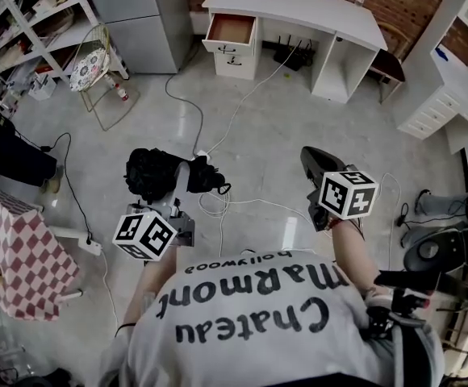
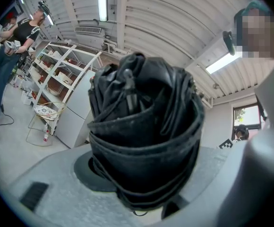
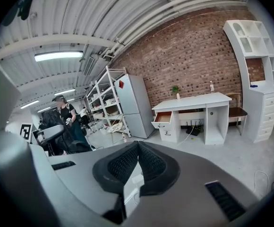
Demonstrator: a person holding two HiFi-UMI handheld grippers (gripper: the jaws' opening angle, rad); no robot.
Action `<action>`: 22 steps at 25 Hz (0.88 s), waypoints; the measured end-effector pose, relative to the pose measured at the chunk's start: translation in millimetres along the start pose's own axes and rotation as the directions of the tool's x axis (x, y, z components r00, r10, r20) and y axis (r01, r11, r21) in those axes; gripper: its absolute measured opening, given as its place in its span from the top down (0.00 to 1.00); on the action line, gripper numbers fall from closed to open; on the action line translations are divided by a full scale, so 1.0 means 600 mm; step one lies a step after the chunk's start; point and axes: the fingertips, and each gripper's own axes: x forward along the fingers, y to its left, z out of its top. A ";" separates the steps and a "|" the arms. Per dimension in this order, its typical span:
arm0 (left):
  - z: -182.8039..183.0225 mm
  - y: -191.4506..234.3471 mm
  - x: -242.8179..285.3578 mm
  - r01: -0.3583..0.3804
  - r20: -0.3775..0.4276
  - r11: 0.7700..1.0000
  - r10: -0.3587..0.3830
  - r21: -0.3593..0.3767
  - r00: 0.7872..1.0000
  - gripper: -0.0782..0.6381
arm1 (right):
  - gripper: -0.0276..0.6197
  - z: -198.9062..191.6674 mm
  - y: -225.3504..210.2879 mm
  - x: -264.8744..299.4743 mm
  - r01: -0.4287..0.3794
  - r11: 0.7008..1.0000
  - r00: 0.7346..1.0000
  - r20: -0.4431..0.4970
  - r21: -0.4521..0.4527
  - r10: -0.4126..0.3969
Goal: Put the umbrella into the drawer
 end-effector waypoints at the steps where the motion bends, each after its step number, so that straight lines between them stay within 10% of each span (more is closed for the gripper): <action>1: 0.001 -0.001 0.007 -0.005 0.005 1.000 0.005 0.000 1.000 0.52 | 0.94 0.008 -0.006 0.005 0.001 1.000 1.000 0.005 -0.005 -0.001; 22: -0.023 -0.007 0.206 0.070 -0.104 0.998 -0.069 0.010 0.992 0.52 | 0.94 0.058 -0.081 0.113 0.140 0.990 0.990 0.005 -0.011 -0.140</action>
